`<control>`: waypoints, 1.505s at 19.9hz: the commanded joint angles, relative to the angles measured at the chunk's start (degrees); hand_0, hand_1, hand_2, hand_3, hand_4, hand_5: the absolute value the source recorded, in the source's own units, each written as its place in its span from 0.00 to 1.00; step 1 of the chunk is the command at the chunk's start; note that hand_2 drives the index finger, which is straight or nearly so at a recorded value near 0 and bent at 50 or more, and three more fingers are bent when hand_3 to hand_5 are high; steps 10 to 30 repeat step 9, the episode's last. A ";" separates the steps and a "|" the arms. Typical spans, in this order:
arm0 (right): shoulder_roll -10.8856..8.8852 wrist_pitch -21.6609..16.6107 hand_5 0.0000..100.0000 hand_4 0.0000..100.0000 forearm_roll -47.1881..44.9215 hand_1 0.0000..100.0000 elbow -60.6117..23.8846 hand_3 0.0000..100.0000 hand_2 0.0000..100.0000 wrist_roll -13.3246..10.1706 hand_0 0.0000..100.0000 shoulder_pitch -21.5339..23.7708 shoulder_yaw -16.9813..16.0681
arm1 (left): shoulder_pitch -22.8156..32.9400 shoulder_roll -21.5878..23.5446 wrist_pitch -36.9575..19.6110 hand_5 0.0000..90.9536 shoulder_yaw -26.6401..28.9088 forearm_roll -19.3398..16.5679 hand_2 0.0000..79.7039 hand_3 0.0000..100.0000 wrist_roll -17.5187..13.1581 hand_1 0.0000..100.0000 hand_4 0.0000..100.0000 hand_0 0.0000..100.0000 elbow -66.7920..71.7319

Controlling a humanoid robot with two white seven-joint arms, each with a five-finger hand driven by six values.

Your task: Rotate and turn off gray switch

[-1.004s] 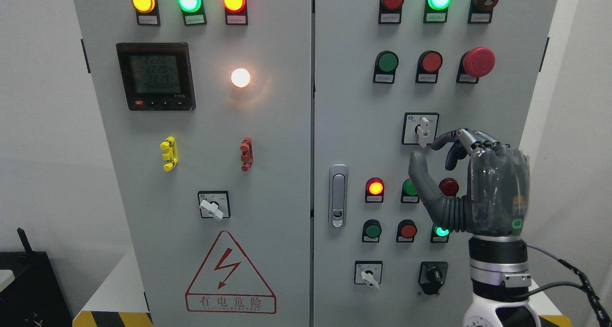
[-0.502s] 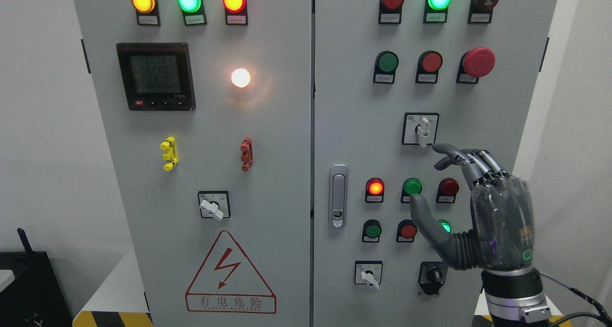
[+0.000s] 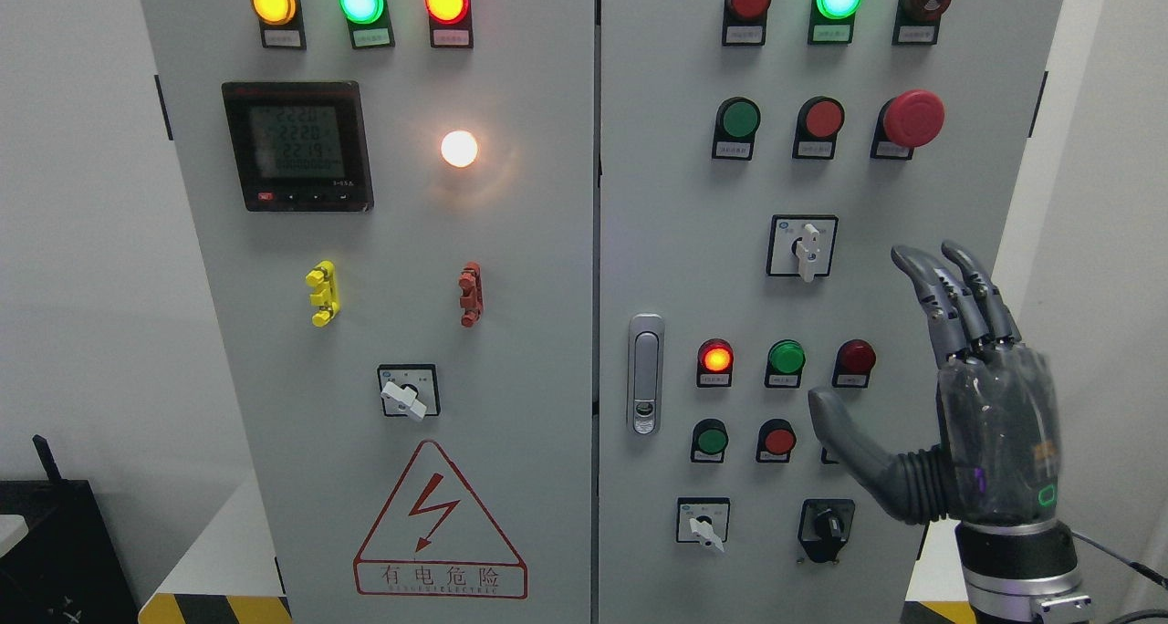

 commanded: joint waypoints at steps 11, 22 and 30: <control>-1.04 -0.11 0.00 0.00 -0.19 0.22 -0.65 0.06 0.09 -0.32 0.22 0.72 -1.19 | 0.00 0.00 0.00 0.00 1.85 0.00 0.00 0.00 0.02 0.39 0.00 0.12 0.02; -1.04 -0.11 0.00 0.00 -0.19 0.22 -0.65 0.06 0.09 -0.32 0.22 0.72 -1.19 | 0.00 0.00 0.00 0.00 1.85 0.00 0.00 0.00 0.02 0.39 0.00 0.12 0.02; -1.04 -0.11 0.00 0.00 -0.19 0.22 -0.65 0.06 0.09 -0.32 0.22 0.72 -1.19 | 0.00 0.00 0.00 0.00 1.85 0.00 0.00 0.00 0.02 0.39 0.00 0.12 0.02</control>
